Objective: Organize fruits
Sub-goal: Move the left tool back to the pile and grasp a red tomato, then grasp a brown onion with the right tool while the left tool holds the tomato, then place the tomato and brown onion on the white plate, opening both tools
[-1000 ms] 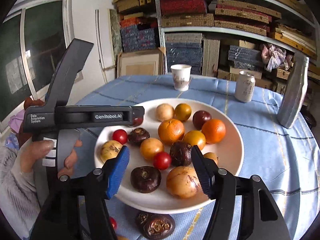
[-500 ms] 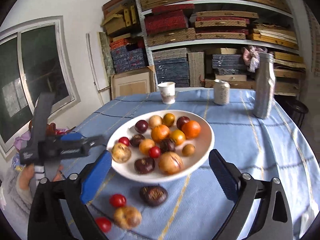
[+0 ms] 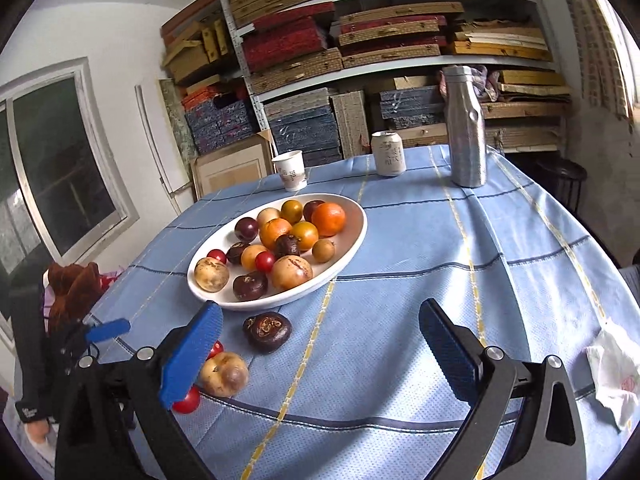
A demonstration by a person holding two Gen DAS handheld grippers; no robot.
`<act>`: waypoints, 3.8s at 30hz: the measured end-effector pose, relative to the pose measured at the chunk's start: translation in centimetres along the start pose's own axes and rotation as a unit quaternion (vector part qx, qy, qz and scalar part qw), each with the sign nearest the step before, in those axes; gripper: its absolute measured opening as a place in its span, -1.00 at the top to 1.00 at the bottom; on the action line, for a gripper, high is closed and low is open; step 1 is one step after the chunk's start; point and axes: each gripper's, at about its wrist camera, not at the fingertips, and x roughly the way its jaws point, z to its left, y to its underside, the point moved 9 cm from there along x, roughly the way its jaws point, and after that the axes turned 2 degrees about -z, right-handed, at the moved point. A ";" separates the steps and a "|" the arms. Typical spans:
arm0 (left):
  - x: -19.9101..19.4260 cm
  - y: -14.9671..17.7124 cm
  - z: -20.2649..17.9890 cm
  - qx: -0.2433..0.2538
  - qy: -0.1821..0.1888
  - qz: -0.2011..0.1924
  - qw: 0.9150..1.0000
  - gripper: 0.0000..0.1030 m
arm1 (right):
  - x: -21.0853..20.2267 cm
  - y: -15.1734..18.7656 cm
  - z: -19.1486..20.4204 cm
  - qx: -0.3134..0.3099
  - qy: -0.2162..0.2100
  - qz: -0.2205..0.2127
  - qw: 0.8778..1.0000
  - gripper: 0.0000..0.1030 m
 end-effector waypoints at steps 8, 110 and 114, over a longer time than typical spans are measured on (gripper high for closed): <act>0.5 1.6 -2.3 0.026 0.051 0.038 0.998 -0.91 | 0.4 0.5 -0.3 0.006 0.004 0.012 1.000 -0.93; -0.7 -8.1 6.1 -0.068 -0.015 -0.028 0.997 0.44 | 1.7 -3.9 4.8 -0.082 -0.046 0.038 0.995 0.13; -0.3 -12.9 6.7 -0.080 -0.022 -0.052 0.995 0.44 | 1.6 -8.7 4.1 -0.065 -0.038 -0.004 0.997 0.13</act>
